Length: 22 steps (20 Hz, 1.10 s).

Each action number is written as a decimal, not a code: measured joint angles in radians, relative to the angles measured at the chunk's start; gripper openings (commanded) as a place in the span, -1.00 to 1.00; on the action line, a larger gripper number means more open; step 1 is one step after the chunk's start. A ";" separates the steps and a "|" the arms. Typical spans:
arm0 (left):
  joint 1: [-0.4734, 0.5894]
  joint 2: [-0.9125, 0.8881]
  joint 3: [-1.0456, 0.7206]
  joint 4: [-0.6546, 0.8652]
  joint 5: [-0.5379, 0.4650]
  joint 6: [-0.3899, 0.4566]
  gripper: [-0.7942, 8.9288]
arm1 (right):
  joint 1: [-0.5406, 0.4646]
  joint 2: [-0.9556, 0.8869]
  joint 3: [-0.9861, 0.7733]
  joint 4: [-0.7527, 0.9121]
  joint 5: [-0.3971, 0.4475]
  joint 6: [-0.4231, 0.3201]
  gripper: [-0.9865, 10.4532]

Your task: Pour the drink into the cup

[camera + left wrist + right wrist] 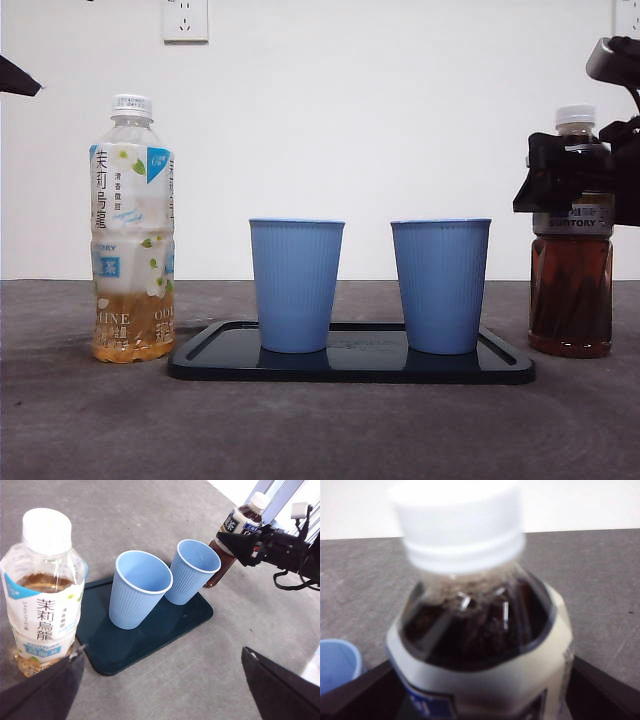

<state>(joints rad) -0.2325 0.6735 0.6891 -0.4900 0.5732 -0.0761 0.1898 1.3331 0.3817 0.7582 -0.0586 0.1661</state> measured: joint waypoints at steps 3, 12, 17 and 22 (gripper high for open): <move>0.000 0.000 0.000 0.000 0.000 0.000 0.19 | 0.000 -0.061 0.000 -0.082 0.000 0.000 -0.02; 0.000 0.029 0.000 -0.004 -0.002 0.000 0.18 | 0.000 -0.368 0.005 -0.436 -0.002 0.063 -0.01; -0.008 0.065 0.000 -0.030 -0.072 -0.001 0.18 | 0.001 -0.560 0.043 -0.739 -0.040 0.149 -0.02; -0.037 0.101 -0.001 -0.031 -0.168 -0.016 0.18 | 0.011 -0.709 0.114 -1.009 -0.080 0.182 -0.02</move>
<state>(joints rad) -0.2695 0.7746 0.6880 -0.5205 0.4053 -0.0917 0.2008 0.6243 0.4957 -0.2504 -0.1390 0.3481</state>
